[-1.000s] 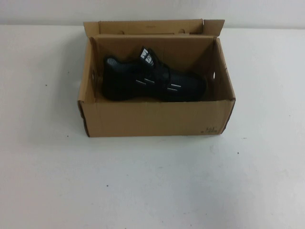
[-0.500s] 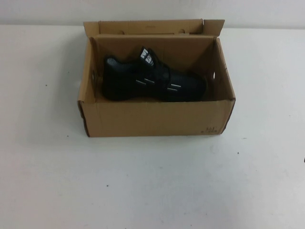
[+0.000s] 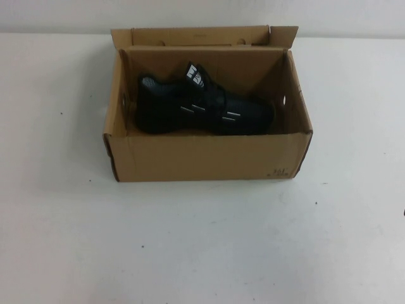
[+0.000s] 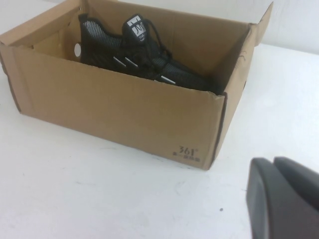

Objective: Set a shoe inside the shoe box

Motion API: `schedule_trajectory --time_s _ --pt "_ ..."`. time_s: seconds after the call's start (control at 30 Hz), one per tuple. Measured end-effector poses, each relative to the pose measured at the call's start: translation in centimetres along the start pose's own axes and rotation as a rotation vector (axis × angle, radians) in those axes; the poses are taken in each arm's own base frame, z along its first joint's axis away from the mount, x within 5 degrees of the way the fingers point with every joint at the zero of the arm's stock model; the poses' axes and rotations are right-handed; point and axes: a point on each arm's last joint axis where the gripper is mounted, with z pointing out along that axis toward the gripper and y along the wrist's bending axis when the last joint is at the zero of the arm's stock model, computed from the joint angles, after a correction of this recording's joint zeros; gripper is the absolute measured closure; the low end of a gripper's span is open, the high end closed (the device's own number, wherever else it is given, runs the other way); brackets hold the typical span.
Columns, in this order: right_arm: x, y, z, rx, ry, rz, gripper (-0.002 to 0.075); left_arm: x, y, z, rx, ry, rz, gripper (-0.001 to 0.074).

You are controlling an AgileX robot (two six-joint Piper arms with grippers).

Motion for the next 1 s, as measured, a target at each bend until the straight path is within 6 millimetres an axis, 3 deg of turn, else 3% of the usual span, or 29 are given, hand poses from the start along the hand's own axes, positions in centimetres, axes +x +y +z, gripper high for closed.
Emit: schedule_trajectory --time_s 1.0 --pt "0.06 -0.18 -0.39 0.018 -0.018 0.005 0.0743 0.13 -0.03 0.0 0.003 0.014 -0.015 0.0736"
